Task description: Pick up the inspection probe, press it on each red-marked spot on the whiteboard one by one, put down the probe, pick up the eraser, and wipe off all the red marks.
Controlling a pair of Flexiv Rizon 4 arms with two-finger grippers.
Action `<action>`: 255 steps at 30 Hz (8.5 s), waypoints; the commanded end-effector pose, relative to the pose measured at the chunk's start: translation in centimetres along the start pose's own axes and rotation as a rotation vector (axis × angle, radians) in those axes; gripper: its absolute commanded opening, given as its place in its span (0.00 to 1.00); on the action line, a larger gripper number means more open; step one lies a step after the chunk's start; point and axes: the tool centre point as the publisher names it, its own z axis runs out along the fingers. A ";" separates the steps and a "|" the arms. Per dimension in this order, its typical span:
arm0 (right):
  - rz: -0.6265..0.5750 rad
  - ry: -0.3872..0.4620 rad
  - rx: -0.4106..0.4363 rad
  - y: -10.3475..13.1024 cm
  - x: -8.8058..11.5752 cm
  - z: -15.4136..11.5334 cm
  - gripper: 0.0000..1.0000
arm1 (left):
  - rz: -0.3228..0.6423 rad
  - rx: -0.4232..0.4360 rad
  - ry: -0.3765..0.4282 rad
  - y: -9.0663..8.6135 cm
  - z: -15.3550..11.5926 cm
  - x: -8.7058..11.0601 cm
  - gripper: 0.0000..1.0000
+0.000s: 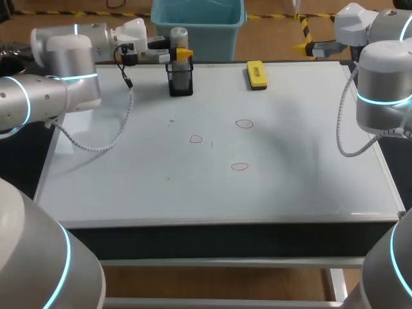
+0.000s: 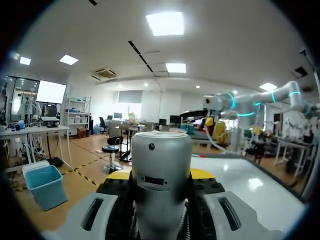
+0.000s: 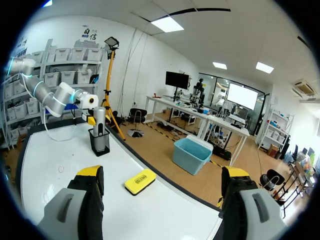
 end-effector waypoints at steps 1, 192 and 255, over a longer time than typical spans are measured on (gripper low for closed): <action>0.000 0.001 0.002 0.0 0.0 0.0 1.00 | 0.015 -0.004 0.004 -1.1 0.0 0.2 0.00; -1.876 1.274 0.474 -6.9 4.4 15.7 1.00 | 0.101 0.099 -0.148 -6.2 -16.2 4.2 0.00; -1.990 1.548 0.208 -14.3 7.5 17.4 0.00 | 0.101 0.099 -0.148 -6.2 -16.2 4.2 0.00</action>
